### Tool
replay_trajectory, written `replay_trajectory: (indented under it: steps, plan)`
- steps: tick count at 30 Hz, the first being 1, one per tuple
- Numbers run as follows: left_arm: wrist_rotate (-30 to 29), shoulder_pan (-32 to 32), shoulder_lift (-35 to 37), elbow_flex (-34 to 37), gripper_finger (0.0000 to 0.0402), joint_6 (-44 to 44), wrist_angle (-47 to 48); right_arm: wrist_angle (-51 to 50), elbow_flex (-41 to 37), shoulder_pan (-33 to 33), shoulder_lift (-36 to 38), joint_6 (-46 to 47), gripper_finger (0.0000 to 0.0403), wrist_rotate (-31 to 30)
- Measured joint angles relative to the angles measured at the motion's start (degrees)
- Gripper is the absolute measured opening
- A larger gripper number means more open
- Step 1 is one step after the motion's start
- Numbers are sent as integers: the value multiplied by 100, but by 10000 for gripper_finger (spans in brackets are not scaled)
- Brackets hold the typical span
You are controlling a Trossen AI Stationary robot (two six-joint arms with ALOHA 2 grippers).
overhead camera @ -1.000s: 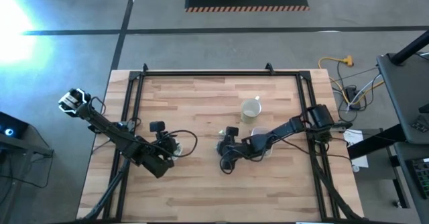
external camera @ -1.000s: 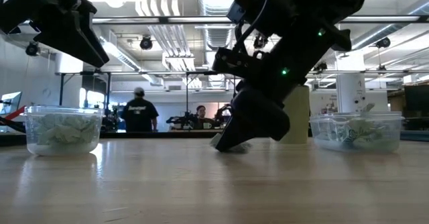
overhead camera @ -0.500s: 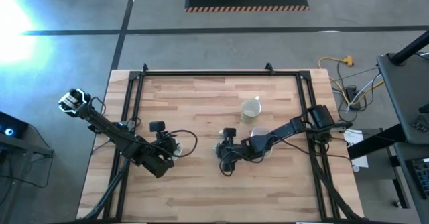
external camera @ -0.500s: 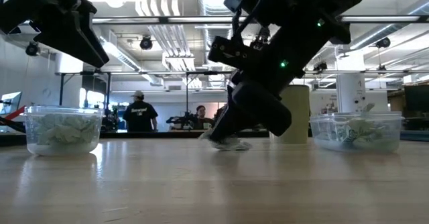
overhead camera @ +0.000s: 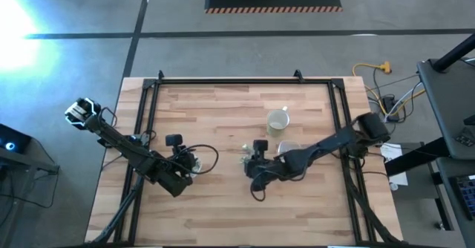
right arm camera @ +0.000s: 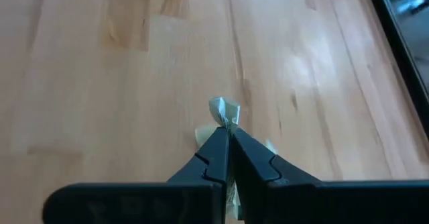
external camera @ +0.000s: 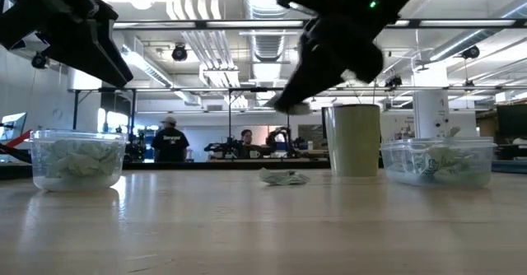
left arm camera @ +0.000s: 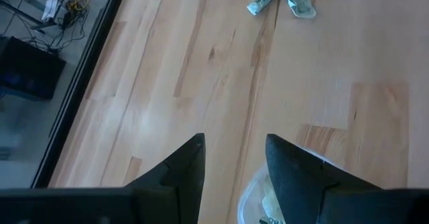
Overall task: Pick and place Stevia / Truvia into bins
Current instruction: Put the stevia packet into the right transparent container
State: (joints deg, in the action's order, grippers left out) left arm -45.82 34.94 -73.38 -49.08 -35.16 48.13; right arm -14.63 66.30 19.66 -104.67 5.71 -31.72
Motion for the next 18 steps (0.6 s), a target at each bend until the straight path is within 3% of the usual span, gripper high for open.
replay_trajectory:
  steps: [8, 18]
  plan:
    - [-3, 0, 0, 0, 141, 2, -9, -2114, -2, 389, 645, 1644, 9, 6]
    - [-7, 0, 0, 0, 141, 2, -39, -4061, -32, 749, 746, 3524, 9, 22]
